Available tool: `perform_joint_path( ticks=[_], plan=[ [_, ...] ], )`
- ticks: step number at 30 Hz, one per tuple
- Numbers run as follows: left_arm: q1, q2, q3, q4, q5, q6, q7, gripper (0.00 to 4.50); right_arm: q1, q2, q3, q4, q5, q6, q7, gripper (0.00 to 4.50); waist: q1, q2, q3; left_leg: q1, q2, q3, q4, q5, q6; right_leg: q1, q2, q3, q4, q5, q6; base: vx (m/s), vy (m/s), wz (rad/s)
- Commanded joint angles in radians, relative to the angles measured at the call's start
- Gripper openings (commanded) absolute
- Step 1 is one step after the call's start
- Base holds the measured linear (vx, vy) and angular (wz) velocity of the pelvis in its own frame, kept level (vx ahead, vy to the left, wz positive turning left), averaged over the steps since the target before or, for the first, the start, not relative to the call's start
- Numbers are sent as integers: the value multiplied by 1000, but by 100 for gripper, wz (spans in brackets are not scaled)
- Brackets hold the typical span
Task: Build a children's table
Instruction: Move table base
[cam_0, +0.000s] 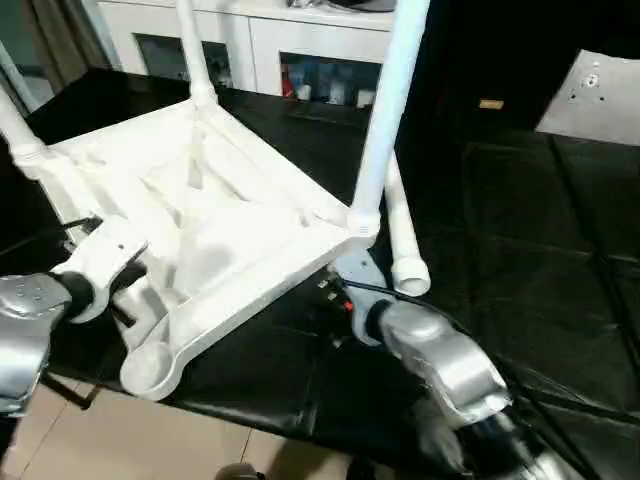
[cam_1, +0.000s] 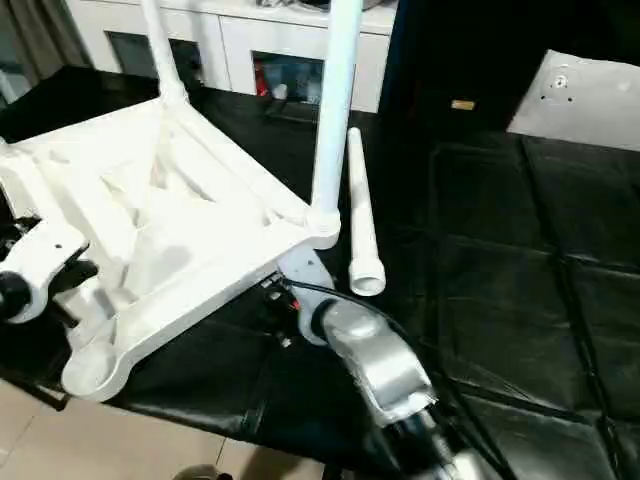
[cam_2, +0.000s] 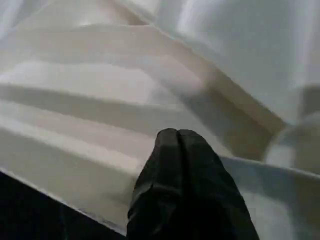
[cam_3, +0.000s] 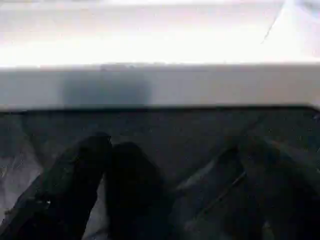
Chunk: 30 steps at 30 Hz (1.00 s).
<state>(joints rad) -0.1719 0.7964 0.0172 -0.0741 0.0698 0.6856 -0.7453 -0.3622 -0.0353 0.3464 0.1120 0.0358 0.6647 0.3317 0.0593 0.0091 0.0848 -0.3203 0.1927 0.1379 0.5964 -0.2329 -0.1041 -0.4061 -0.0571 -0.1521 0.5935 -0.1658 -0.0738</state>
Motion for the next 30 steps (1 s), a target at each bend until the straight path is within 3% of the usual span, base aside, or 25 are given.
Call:
perform_joint_path(
  ticks=[1,7,14,15,17,19,21,30],
  plan=[
    [24,-5,-52,-13,-41,44,-58,10,-21,14,-21,39,-8,-26,-15,450,-1,26,-62,-17,32,-8,-70,-95,34,69,-94,82,-80,-300,-82,0,0,0],
    [6,-62,-60,-82,-154,93,-127,10,-60,59,-43,137,3,-91,-33,450,1,31,-58,-7,31,-7,-71,-142,32,65,-95,79,-92,-379,-71,0,0,0],
    [13,-103,-99,-214,-304,201,-234,10,-124,84,-71,260,-7,-169,-53,450,-7,28,-62,-14,30,-7,-71,-126,25,74,-96,82,-82,-348,-83,0,0,0],
    [11,-112,-100,-219,-313,208,-234,10,-128,84,-73,266,-7,-173,-54,450,-9,24,-62,-13,30,-6,-70,-116,29,72,-97,82,-83,-348,-87,0,0,0],
    [1,-141,-103,-214,-321,198,-224,10,-136,85,-75,279,-9,-185,-54,450,-9,29,-62,-19,30,-4,-68,-94,34,73,-93,82,-81,-327,-92,0,0,0],
    [-19,-183,-99,-208,-335,201,-205,10,-149,86,-79,298,-8,-197,-53,450,-12,22,-64,-18,26,-2,-67,-89,40,75,-90,79,-83,-330,-78,0,0,0],
    [-39,-218,-95,-199,-346,205,-189,10,-161,87,-85,311,-7,-202,-51,450,-13,26,-62,-18,25,-1,-66,-89,42,75,-91,77,-87,-353,-70,0,0,0],
    [-103,-323,-102,-142,-324,165,-74,10,-217,78,-110,337,-34,-247,-85,450,-23,21,-66,-20,19,0,-61,-80,53,76,-83,70,-95,-373,-29,0,0,0]
  ],
)
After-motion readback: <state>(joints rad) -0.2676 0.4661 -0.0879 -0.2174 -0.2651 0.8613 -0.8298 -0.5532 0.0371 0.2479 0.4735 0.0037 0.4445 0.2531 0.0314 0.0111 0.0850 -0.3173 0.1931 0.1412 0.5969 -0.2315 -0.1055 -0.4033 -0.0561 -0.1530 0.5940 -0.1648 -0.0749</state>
